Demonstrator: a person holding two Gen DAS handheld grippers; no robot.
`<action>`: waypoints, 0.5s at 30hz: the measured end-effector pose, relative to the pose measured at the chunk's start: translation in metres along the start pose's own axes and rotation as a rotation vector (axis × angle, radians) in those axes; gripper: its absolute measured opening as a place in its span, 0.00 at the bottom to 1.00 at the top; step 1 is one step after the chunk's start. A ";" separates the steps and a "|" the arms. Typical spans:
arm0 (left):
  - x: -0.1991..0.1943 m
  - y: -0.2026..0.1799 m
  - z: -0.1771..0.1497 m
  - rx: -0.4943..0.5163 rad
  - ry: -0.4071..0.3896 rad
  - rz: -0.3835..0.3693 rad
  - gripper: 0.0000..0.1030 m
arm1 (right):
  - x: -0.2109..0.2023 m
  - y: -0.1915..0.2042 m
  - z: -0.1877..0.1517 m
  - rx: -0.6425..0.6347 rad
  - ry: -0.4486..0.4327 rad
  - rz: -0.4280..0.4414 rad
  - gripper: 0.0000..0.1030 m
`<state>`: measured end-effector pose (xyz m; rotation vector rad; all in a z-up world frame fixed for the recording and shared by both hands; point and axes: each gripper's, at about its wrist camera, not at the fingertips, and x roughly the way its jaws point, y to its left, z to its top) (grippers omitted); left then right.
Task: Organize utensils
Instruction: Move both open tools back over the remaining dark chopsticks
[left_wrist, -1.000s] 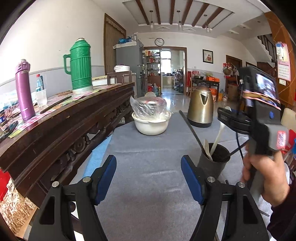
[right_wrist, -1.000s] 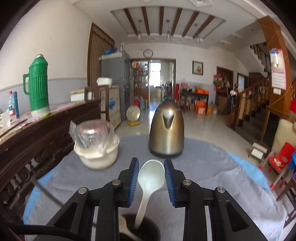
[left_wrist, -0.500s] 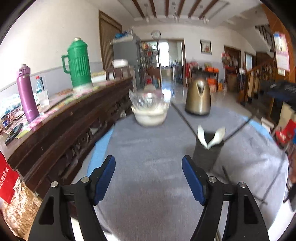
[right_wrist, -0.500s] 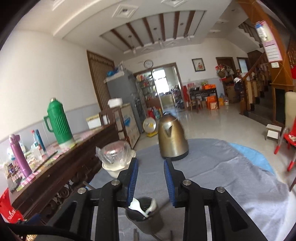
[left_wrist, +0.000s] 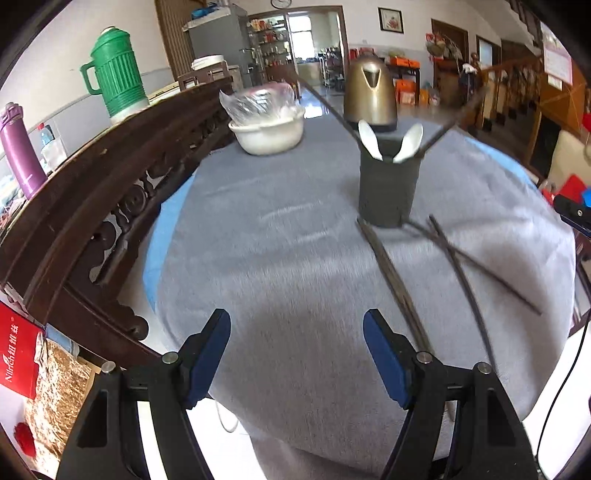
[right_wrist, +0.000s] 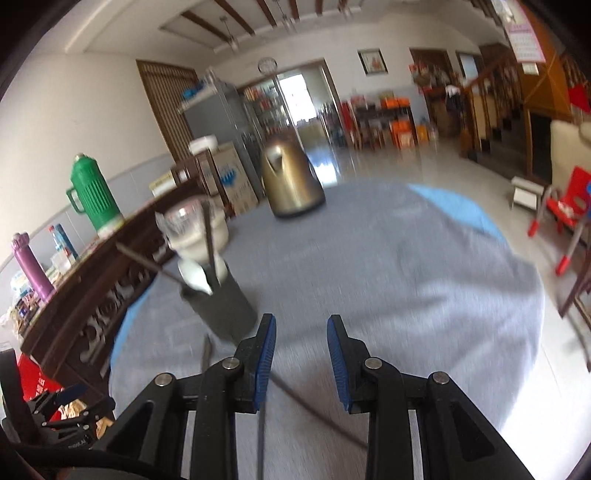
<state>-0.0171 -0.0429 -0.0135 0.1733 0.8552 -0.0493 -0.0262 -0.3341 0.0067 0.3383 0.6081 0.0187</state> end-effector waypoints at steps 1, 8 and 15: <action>0.002 0.000 0.001 -0.004 0.001 -0.004 0.73 | 0.001 -0.003 -0.006 0.007 0.016 0.004 0.31; 0.024 0.006 0.024 -0.003 -0.054 0.031 0.73 | 0.028 0.006 -0.017 0.016 0.095 0.057 0.31; 0.074 0.018 0.042 0.015 -0.082 -0.058 0.73 | 0.081 0.042 -0.021 -0.051 0.178 0.158 0.31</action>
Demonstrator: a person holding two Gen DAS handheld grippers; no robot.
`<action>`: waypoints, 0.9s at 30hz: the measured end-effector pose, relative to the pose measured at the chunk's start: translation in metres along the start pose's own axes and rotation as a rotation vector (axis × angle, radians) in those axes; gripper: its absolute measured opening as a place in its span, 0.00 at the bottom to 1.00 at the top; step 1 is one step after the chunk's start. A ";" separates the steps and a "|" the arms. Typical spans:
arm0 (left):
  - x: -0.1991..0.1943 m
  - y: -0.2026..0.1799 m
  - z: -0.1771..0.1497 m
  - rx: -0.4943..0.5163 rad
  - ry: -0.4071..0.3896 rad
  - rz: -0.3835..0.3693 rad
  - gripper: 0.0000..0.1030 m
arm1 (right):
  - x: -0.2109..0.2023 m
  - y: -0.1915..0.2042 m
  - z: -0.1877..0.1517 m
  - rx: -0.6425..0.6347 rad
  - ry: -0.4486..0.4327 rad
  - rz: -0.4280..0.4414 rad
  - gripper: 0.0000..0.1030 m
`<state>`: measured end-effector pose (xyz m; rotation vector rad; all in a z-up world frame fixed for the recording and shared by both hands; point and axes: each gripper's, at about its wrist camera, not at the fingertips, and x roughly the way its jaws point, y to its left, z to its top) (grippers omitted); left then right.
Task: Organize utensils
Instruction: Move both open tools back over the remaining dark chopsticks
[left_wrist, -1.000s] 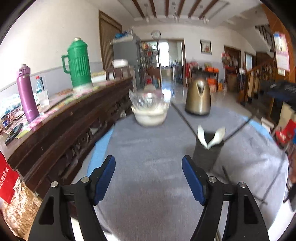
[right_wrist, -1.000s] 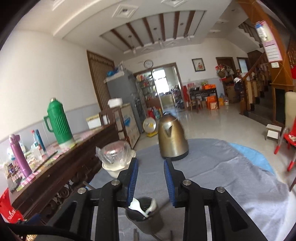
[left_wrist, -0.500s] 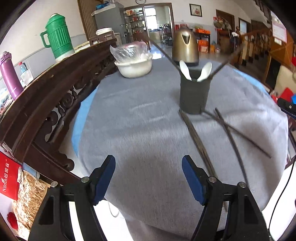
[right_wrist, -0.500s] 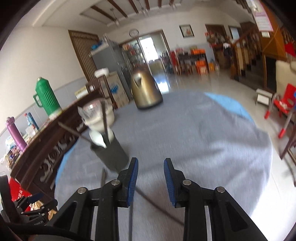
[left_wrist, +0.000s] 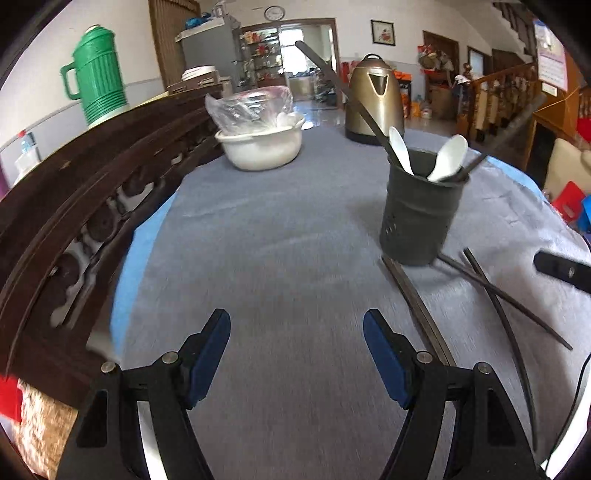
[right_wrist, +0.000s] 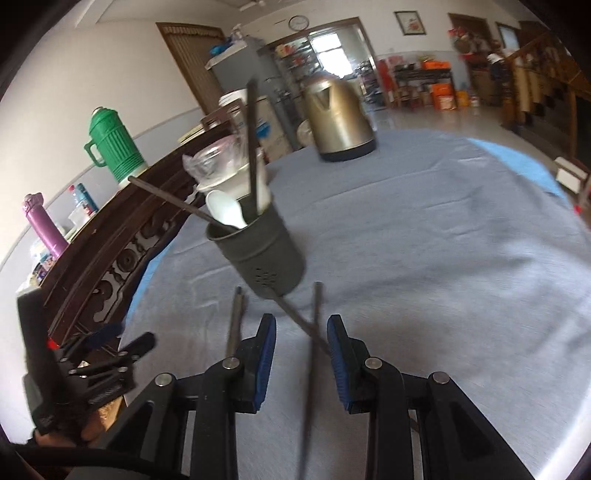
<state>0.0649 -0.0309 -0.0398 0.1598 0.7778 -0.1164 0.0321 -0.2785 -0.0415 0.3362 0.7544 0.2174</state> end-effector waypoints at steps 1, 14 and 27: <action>0.009 0.001 0.007 0.016 0.010 -0.021 0.73 | 0.007 0.001 0.003 -0.001 0.020 0.007 0.31; 0.050 0.006 0.047 0.015 0.262 -0.006 0.73 | 0.047 0.021 0.042 -0.068 0.324 -0.060 0.31; -0.008 -0.009 0.026 -0.028 -0.007 0.028 0.73 | -0.018 -0.002 0.008 -0.012 0.041 -0.076 0.31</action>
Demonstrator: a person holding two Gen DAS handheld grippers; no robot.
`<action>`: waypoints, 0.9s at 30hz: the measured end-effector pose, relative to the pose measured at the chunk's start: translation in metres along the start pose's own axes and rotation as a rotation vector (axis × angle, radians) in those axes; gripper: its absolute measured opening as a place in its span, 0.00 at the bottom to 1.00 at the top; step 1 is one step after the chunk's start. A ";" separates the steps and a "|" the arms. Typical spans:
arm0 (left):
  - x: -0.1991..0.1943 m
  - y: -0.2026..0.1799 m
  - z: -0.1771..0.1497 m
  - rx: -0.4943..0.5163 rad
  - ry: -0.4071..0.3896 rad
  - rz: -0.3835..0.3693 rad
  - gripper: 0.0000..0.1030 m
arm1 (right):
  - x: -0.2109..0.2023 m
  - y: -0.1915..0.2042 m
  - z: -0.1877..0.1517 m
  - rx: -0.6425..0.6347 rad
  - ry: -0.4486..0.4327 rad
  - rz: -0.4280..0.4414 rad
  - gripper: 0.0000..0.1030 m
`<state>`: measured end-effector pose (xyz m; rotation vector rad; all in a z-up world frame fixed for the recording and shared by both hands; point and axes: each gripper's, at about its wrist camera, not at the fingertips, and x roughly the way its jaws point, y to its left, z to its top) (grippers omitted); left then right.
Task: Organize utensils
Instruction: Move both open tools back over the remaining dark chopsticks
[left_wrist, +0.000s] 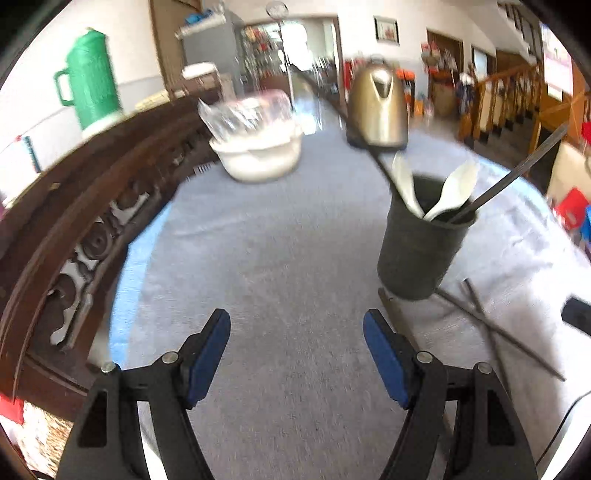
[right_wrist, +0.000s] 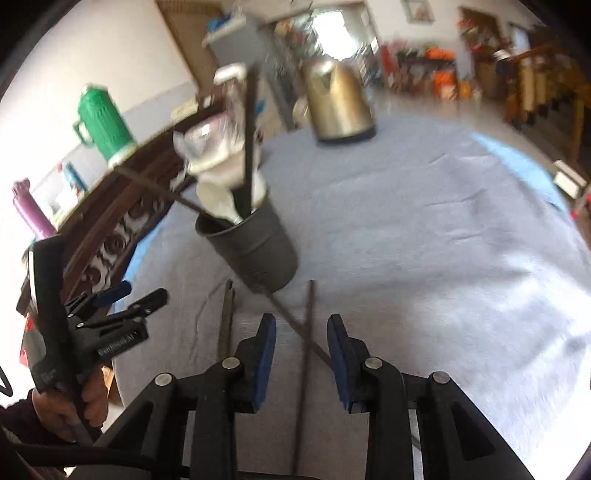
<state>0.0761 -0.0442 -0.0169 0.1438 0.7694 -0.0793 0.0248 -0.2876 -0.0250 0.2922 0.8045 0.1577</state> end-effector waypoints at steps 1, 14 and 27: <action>-0.020 -0.001 -0.005 -0.002 -0.042 0.027 0.73 | -0.012 -0.005 -0.011 0.027 -0.034 0.001 0.31; -0.227 0.038 -0.058 0.123 -0.241 0.236 0.73 | -0.190 -0.003 -0.097 0.089 -0.313 0.020 0.31; -0.271 0.178 -0.126 -0.022 -0.289 0.537 0.78 | -0.220 0.043 -0.084 -0.031 -0.312 0.041 0.31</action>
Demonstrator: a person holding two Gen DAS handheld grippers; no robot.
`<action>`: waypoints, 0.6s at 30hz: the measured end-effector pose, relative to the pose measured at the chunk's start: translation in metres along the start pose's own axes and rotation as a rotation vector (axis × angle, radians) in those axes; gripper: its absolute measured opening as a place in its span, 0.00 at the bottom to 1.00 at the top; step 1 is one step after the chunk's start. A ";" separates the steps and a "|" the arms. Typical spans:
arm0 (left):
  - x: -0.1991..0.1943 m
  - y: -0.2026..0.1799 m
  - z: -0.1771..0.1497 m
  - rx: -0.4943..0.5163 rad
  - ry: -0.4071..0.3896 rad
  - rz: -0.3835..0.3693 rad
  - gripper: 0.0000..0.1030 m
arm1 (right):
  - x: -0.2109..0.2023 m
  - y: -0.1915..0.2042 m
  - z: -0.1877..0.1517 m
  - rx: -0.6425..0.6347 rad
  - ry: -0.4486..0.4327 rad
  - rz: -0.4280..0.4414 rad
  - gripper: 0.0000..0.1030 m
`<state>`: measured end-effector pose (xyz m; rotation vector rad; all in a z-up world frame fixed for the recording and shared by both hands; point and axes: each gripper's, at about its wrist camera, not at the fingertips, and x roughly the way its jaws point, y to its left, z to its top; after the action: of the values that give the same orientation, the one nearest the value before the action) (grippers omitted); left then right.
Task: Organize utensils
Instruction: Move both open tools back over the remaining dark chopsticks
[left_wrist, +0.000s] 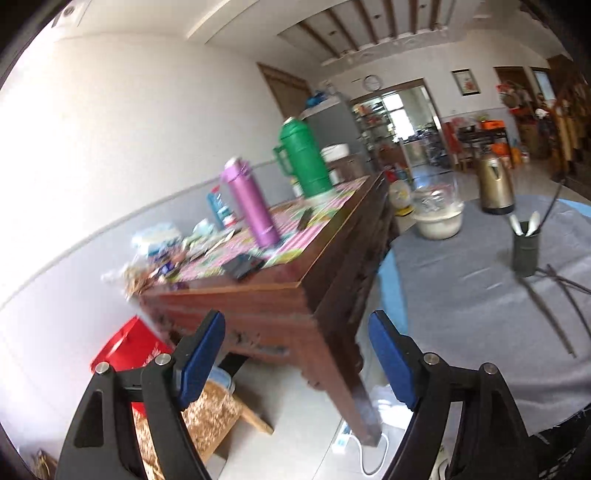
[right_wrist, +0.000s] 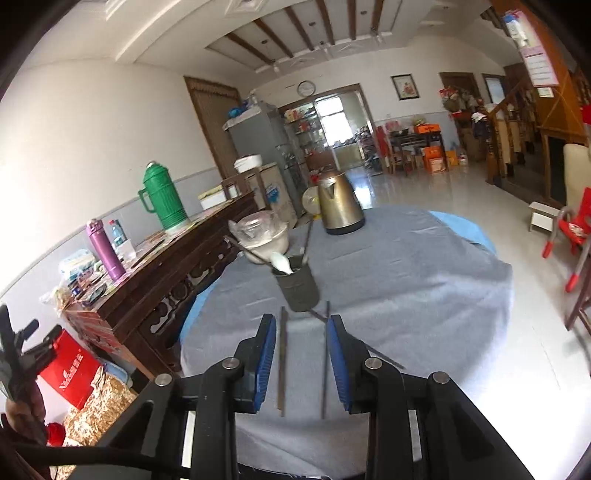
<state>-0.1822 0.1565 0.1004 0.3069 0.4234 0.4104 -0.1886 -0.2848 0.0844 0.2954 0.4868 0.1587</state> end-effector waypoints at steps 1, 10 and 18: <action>0.007 0.005 -0.006 -0.012 0.016 0.007 0.78 | 0.007 0.007 0.002 -0.015 0.011 0.004 0.31; 0.065 0.037 -0.046 -0.155 0.181 -0.001 0.78 | 0.083 0.062 0.001 -0.094 0.119 0.034 0.31; 0.084 0.032 -0.042 -0.168 0.212 -0.037 0.78 | 0.127 0.096 0.001 -0.145 0.188 0.077 0.31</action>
<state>-0.1412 0.2300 0.0482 0.0917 0.5970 0.4412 -0.0844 -0.1661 0.0602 0.1577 0.6468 0.2973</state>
